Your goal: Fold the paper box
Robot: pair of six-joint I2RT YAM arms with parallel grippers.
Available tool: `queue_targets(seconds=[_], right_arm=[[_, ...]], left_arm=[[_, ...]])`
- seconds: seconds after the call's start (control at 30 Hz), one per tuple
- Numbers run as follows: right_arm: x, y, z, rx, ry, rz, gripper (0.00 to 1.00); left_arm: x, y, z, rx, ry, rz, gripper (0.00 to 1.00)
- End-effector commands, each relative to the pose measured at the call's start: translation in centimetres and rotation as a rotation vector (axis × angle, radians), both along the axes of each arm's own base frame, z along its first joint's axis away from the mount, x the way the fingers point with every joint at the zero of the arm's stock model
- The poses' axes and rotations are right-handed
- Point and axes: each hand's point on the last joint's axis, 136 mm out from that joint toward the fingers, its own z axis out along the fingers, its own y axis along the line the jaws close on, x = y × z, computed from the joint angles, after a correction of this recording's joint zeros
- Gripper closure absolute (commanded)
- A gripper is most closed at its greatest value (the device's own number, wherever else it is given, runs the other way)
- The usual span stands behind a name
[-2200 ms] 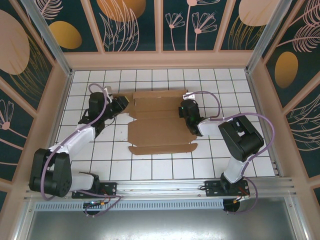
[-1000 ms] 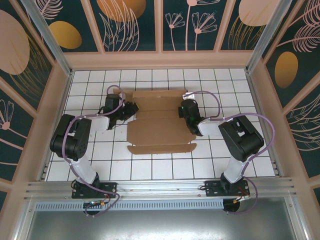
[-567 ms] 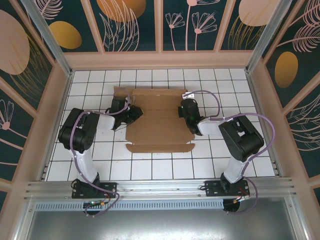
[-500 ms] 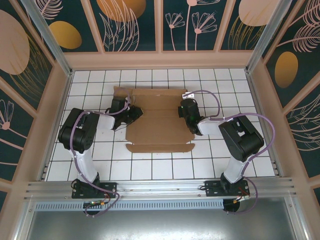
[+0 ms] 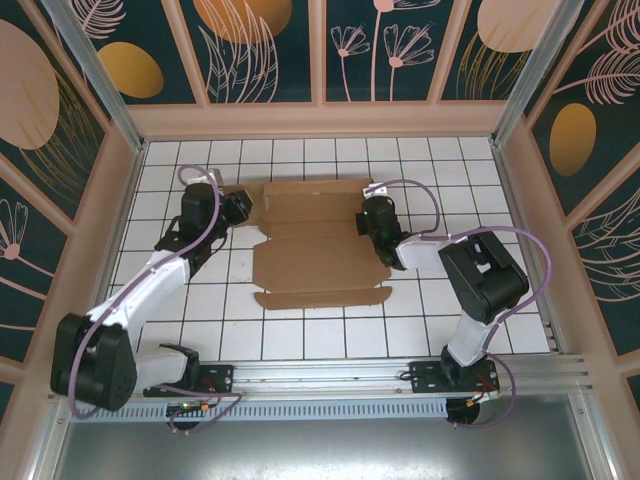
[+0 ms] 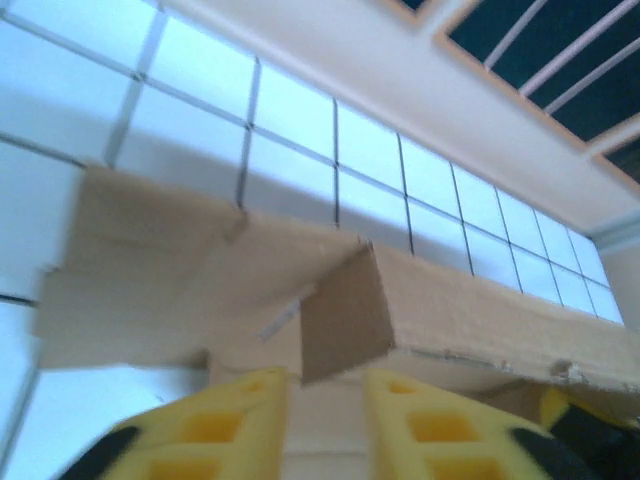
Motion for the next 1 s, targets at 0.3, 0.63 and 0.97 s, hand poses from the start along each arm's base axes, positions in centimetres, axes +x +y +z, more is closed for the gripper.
queue_targets(seconds=[0.3, 0.63, 0.97], right_arm=[[-0.5, 0.7, 0.5, -0.022, 0.009, 0.079, 1.0], [-0.1, -0.7, 0.9, -0.017, -0.005, 0.062, 1.0], [1.2, -3.4, 3.5, 0.08, -0.034, 0.043, 1.0]], left_arm=[[3.0, 4.3, -2.8, 0.431, 0.1, -0.026, 0.32], [3.8, 1.6, -1.2, 0.43, -0.064, -0.218, 0.28], [2.2, -0.6, 1.9, 0.457, -0.334, -0.392, 0.31]])
